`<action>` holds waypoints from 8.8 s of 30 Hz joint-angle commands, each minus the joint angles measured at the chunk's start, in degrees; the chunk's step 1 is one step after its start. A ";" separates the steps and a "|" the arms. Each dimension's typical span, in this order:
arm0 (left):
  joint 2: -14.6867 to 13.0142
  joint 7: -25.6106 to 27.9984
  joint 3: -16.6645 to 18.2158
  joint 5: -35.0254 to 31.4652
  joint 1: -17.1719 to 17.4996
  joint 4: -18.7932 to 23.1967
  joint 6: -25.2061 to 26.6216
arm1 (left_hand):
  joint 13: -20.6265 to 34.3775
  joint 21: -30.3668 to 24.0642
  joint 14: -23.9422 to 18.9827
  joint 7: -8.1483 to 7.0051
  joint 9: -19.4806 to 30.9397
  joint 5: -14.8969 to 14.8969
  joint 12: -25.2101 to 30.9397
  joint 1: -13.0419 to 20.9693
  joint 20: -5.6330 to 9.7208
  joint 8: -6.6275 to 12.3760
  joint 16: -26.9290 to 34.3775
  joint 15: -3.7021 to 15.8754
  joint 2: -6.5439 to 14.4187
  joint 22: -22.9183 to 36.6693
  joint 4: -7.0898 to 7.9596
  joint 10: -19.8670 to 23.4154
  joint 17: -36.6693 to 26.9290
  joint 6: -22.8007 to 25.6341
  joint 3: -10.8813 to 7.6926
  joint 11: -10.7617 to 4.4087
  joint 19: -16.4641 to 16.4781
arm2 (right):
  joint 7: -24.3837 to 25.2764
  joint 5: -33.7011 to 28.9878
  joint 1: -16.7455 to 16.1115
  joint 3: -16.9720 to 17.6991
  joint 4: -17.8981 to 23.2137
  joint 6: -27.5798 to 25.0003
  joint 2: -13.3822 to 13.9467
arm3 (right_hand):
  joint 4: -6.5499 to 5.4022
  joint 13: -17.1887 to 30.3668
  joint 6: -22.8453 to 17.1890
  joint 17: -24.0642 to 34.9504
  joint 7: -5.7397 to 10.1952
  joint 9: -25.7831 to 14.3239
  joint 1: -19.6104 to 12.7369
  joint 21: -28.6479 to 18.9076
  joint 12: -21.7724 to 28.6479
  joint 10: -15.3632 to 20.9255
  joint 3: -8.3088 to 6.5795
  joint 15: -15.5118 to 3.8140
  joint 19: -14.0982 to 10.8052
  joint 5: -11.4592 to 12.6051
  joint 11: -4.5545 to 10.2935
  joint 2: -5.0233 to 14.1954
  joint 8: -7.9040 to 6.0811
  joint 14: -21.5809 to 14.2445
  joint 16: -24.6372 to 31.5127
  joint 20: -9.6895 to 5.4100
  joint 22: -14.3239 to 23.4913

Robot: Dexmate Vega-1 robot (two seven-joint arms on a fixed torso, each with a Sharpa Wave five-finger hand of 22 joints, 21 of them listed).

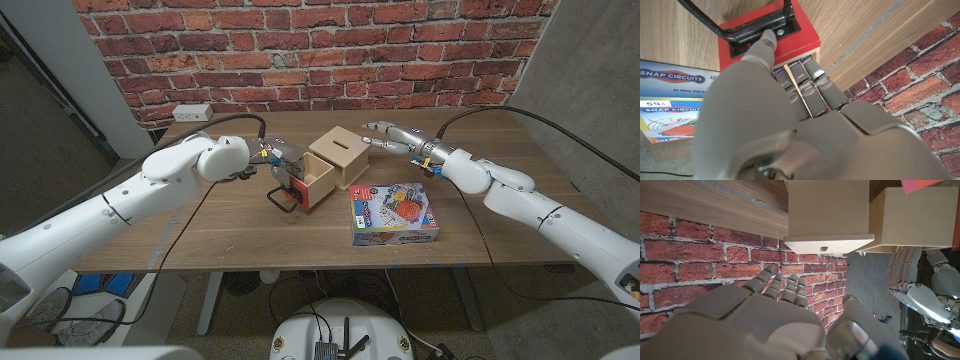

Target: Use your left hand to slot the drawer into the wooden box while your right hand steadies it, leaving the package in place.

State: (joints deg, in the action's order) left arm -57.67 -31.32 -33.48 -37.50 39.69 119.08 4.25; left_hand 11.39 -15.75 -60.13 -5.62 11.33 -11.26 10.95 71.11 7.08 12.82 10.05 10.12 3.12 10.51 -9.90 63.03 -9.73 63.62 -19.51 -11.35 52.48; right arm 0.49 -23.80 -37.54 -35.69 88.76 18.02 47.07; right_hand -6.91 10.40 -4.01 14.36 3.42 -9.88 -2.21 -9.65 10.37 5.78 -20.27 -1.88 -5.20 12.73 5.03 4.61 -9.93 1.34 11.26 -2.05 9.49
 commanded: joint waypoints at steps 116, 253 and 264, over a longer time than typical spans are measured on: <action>4.75 2.25 -2.88 -6.01 -0.75 -2.93 2.30 | 0.06 0.22 -0.14 -0.11 0.18 -0.58 0.31 -0.39 4.73 -0.06 0.55 3.80 1.55 0.22 0.11 0.76 -0.31 0.27 0.51 -0.13 -0.50 | -6.20 -17.37 8.16 -6.63 -3.24 6.63 0.99 | -1.44 -0.02 1.51 -0.65 -1.31 -0.10 1.50 -1.83 0.47 -0.37 -0.02 -3.69 -4.59 -0.41 -0.34 2.07 -0.86 -2.97 1.45 -5.36 0.08; 11.35 7.48 -8.35 -15.74 -3.26 -6.27 5.24 | -0.44 2.74 7.10 -2.15 0.02 -1.36 -0.89 -7.88 4.66 -2.20 -0.46 3.20 -2.36 -0.20 0.89 -9.36 0.18 -10.54 2.02 -0.44 -4.00 | -4.42 -16.83 10.98 -8.34 -8.04 9.48 -0.41 | -1.33 0.05 1.23 -0.32 -0.93 -0.12 1.07 -1.39 0.44 0.08 -0.55 -3.98 -6.76 -0.36 0.01 2.48 -0.81 -3.58 1.57 -5.01 0.10; 10.85 7.62 -7.59 -15.32 -2.50 -5.73 5.00 | -0.48 4.16 12.58 -1.43 -0.39 -1.42 -1.08 -10.05 4.79 -2.60 -0.80 2.88 -5.02 -0.36 0.70 -15.73 0.34 -16.48 2.42 -0.27 -6.64 | -4.65 -16.52 10.62 -8.19 -7.51 9.03 -0.33 | -1.30 0.05 1.16 -0.30 -0.93 -0.13 1.02 -1.34 0.45 0.14 -0.62 -4.02 -6.78 -0.36 0.02 2.48 -0.83 -3.61 1.56 -5.00 0.10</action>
State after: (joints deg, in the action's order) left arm -46.40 -23.66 -41.75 -52.97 36.40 112.67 9.21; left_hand 10.92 -11.77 -48.64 -7.11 10.91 -12.21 9.95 61.14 5.43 10.38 9.40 6.23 -1.25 10.11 -9.10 48.39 -9.33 48.06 -17.30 -11.59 46.15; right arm -4.09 -40.59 -26.63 -43.99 80.90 27.31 46.68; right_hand -8.29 10.37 -2.43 14.00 2.64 -9.89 -1.29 -10.84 10.63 5.52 -20.53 -1.95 -10.86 12.45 5.12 4.46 -10.37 -1.68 12.59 -2.95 9.49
